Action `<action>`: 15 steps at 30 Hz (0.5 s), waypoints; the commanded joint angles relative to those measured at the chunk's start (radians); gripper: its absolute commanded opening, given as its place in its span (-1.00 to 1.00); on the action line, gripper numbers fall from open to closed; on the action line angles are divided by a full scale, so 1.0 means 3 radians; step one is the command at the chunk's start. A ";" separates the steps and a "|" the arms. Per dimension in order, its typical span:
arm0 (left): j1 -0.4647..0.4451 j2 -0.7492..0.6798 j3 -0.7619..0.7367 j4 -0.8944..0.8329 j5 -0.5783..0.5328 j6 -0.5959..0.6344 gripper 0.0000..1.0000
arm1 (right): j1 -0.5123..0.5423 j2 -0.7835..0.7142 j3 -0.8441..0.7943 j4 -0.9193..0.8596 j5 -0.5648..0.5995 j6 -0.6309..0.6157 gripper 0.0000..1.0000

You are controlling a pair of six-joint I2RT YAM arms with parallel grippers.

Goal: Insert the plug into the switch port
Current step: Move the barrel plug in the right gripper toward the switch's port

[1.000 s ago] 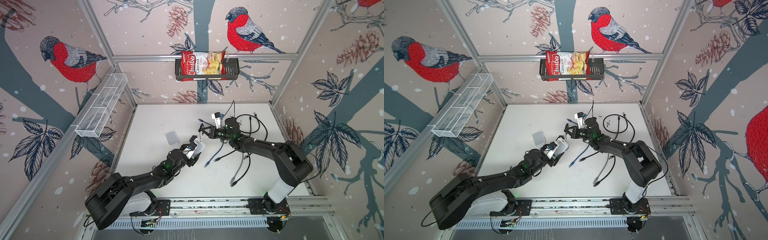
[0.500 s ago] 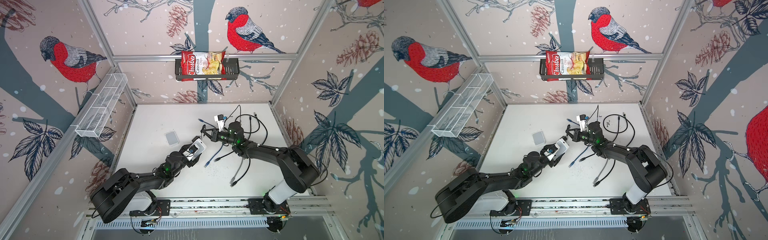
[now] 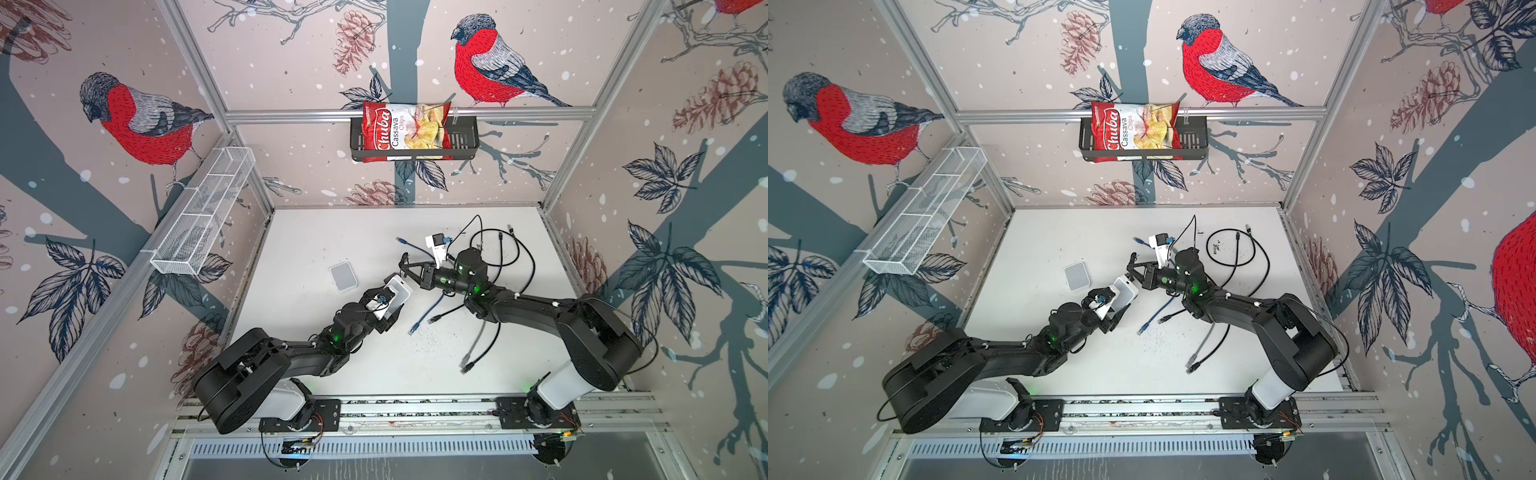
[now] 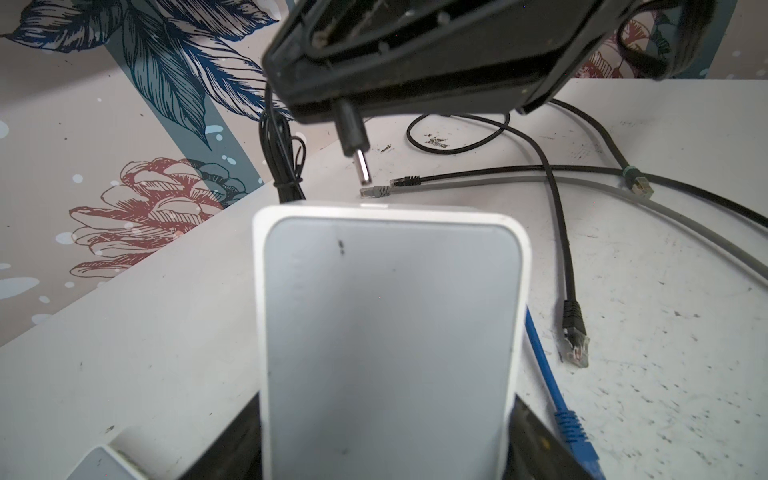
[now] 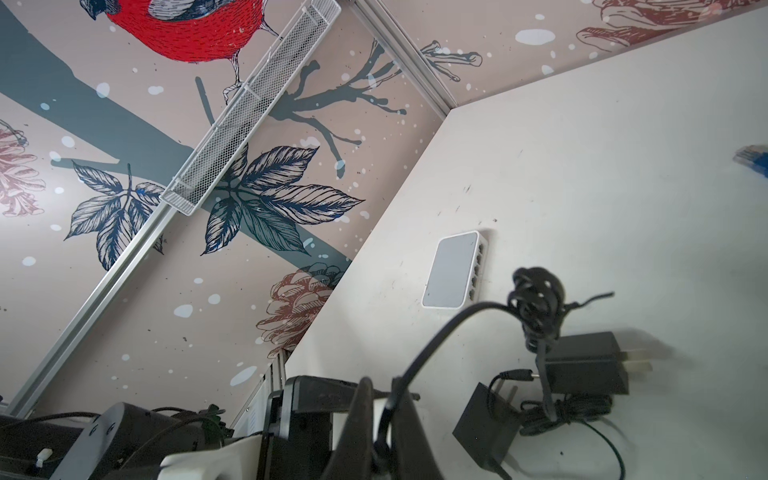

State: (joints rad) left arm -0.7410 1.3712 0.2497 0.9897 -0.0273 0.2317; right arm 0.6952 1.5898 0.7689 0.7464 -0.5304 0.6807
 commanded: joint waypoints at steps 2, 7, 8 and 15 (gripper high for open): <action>0.0000 0.0011 0.0050 0.0249 0.0021 -0.0101 -0.70 | 0.0022 0.0022 0.0036 0.0008 0.0030 -0.0073 -0.79; 0.0002 0.0029 0.0077 0.0265 0.0066 -0.0152 -0.69 | 0.0060 0.0079 0.0070 -0.0036 0.0056 -0.0093 -0.79; 0.0000 0.0035 0.0084 0.0269 0.0078 -0.0166 -0.70 | 0.0069 0.0089 0.0079 -0.0056 0.0070 -0.0109 -0.79; 0.0004 0.0062 0.0111 0.0335 0.0128 -0.0329 -0.69 | 0.0116 0.0113 0.0114 -0.0116 0.0162 -0.0166 -0.80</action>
State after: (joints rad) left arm -0.7410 1.3895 0.2699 0.9886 -0.0174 0.1673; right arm 0.7212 1.6199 0.7963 0.7322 -0.4885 0.6533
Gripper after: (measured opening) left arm 0.716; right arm 0.104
